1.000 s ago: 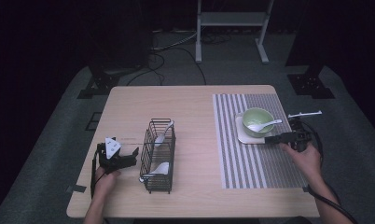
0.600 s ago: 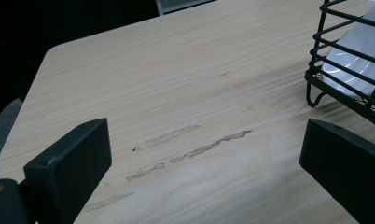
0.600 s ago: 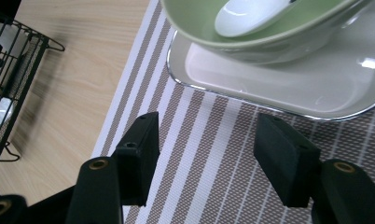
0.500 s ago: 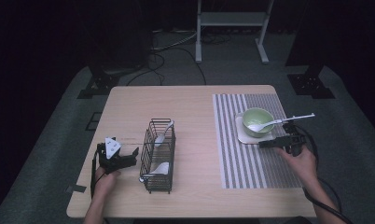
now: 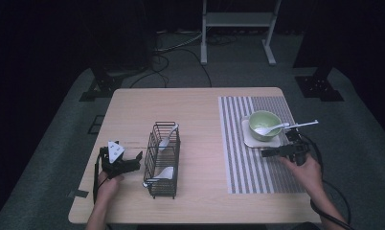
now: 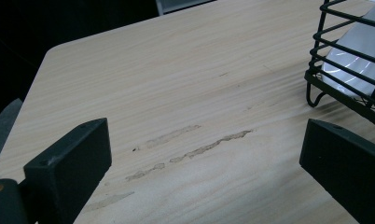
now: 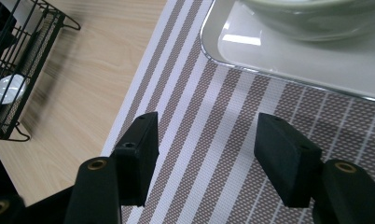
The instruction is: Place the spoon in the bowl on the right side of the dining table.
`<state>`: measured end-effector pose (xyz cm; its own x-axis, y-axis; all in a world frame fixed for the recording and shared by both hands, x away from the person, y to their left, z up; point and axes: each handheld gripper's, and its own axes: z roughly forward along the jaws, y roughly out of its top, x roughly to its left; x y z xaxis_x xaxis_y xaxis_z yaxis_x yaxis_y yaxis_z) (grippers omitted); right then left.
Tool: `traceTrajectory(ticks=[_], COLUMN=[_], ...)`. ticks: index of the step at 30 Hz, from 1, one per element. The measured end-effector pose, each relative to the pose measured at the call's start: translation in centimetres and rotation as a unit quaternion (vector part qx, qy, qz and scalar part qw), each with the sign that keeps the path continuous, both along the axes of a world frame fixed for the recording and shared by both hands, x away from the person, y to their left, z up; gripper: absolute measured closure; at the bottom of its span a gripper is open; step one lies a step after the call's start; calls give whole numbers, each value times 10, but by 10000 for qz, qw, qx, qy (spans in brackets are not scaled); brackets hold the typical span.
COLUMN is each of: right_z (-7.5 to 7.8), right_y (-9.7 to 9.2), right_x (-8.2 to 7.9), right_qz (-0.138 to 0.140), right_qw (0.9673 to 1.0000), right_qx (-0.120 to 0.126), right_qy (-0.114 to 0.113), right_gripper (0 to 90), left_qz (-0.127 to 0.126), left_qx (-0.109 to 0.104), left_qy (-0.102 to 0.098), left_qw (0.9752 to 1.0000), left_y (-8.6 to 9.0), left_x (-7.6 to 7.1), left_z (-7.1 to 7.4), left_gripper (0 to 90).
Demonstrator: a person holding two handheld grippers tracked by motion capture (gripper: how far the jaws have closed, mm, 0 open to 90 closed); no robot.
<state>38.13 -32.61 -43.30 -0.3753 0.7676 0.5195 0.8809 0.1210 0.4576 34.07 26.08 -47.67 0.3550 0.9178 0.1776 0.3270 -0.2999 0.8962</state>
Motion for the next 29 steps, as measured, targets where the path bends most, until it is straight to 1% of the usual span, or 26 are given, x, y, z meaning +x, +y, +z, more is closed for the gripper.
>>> traceTrajectory(ticks=[7,17,24,25,26,27,28,29], right_z=[-1,-3,-6,-7,-7,-8,-10,-12], right_y=[7,21,28,28,28,26,26,26], right_x=[-6,-16,-25,-27,-30,-34,-36,-38], right_qz=[107,296,356,346,334,305,293,263], right_qw=[9999,9995,9991,9991,9986,9976,9969,9966], right_qx=[49,25,104,131,226,438,545,579], right_qy=[-37,-112,-191,-227,-328,-446,-484,-525], right_gripper=[388,380,376,375,375,370,365,365], left_qz=[0,-2,1,4,4,-2,-4,2], left_qx=[9,12,0,-7,-14,-15,-17,-20], left_qy=[0,-4,-3,2,9,20,20,14], left_qw=[10000,10000,10000,10000,10000,10000,10000,10000], left_y=[0,0,0,0,0,0,0,0], left_x=[0,0,0,0,0,0,0,0], left_z=[0,0,0,0,0,0,0,0], left_gripper=[11,11,11,11,11,11,11,11])
